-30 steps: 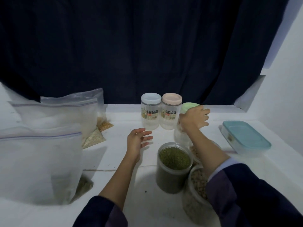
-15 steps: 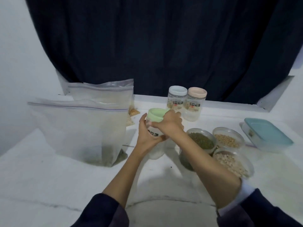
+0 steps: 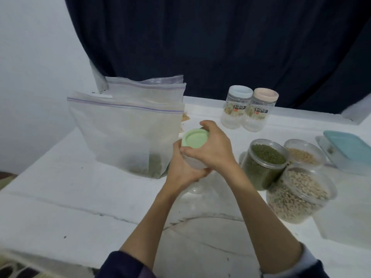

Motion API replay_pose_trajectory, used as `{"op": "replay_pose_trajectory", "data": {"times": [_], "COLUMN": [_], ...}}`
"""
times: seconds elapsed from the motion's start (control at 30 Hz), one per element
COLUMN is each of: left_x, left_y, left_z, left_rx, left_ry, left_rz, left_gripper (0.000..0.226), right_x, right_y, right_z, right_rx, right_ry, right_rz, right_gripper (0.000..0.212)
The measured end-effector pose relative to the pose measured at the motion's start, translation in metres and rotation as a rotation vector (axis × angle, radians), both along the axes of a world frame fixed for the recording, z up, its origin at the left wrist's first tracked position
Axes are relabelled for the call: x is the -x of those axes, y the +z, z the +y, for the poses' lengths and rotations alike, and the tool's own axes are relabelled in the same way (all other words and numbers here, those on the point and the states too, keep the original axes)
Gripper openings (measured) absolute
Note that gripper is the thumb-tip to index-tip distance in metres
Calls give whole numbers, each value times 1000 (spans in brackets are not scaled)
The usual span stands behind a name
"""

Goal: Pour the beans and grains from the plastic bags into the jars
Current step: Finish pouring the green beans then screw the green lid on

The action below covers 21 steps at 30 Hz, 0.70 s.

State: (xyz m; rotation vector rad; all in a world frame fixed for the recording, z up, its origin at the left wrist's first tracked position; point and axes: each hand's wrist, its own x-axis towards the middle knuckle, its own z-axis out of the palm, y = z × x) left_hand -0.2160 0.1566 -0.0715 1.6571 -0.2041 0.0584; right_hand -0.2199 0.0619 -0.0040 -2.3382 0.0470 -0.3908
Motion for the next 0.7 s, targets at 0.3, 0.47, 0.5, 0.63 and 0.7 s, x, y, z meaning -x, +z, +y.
{"op": "replay_pose_trajectory", "data": {"times": [0.3, 0.47, 0.5, 0.63, 0.7], "left_x": [10, 12, 12, 13, 14], "left_y": [5, 4, 5, 6, 5], "left_z": [10, 13, 14, 14, 14], "left_rx": [16, 31, 31, 31, 25], "left_ry": [-36, -53, -56, -59, -60], "left_rz": [36, 23, 26, 38, 38], "left_gripper": [87, 91, 90, 89, 90], "right_x": [9, 4, 6, 10, 11], "right_y": [-25, -37, -41, -53, -55], "right_z": [-9, -23, -23, -25, -26], "right_rx": [-927, -1099, -1083, -1203, -1263], "right_ry": [135, 276, 299, 285, 266], "right_rz": [-150, -120, -81, -53, -65], "right_gripper": [67, 83, 89, 72, 53]}}
